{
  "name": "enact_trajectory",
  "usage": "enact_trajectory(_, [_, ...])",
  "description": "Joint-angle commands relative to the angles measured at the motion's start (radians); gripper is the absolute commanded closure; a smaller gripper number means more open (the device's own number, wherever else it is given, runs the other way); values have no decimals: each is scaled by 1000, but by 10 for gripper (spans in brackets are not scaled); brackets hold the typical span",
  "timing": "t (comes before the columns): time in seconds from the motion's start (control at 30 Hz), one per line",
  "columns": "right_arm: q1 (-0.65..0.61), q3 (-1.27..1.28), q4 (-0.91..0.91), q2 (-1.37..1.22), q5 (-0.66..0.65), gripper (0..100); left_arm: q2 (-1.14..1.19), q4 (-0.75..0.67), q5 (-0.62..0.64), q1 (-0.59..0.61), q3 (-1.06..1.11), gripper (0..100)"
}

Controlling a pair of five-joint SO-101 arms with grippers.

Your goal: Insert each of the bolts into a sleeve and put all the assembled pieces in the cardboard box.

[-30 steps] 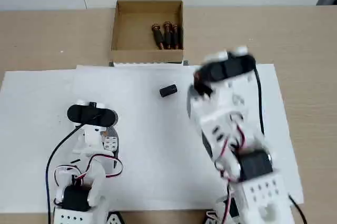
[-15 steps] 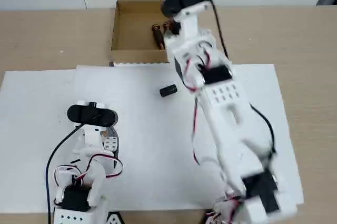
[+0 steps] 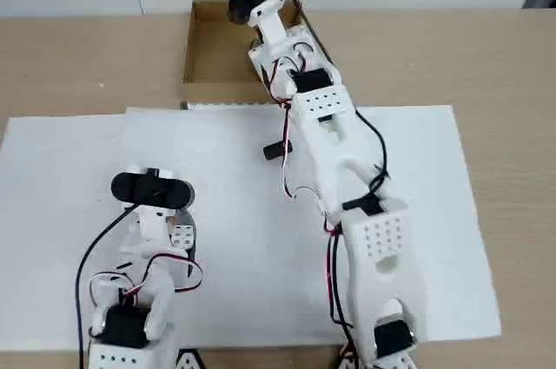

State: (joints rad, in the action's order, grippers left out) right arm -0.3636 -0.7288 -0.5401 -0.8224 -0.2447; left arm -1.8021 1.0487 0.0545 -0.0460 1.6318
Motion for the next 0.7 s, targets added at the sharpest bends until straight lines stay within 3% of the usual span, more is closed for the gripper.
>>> enact_trajectory(0.0, [-12, -190, 24, -51, -12, 991, -9, 3, -2, 0, -4, 995])
enact_trajectory(0.17, [-44, -233, 7, -125, -121, 990, -9, 3, -2, 0, -4, 995])
enact_trajectory(0.3, [-67, -233, -33, -134, -135, 988, -9, 3, -2, 0, -4, 995])
enact_trajectory(0.5, [-70, -233, -35, -137, -135, 846, -9, 3, -2, 0, -4, 995])
enact_trajectory(0.67, [-70, -233, -38, -130, -133, 829, -9, 3, -2, 0, -4, 995])
